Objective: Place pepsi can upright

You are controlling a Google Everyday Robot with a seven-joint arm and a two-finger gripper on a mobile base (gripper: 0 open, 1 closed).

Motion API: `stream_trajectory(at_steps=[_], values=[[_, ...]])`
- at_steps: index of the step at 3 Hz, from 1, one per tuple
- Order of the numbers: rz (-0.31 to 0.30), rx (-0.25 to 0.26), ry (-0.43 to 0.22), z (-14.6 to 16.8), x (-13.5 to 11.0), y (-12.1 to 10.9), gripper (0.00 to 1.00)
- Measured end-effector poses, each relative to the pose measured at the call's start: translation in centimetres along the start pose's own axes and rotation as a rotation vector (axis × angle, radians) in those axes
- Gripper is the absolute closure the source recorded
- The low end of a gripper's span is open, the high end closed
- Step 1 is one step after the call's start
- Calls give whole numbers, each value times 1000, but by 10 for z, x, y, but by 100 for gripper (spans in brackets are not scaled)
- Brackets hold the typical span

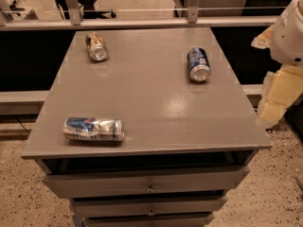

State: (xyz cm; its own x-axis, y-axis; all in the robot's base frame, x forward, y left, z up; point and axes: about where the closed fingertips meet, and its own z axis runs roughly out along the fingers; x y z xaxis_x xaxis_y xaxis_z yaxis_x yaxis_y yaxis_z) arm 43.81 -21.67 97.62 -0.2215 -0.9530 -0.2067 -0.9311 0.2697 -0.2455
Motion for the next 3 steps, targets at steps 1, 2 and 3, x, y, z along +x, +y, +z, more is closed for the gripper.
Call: stream_trajectory(at_steps=[1, 2, 3], values=[[0, 0, 0, 0, 0, 0, 0], [45, 29, -22, 13, -7, -22, 0], [110, 78, -34, 35, -20, -62, 0]])
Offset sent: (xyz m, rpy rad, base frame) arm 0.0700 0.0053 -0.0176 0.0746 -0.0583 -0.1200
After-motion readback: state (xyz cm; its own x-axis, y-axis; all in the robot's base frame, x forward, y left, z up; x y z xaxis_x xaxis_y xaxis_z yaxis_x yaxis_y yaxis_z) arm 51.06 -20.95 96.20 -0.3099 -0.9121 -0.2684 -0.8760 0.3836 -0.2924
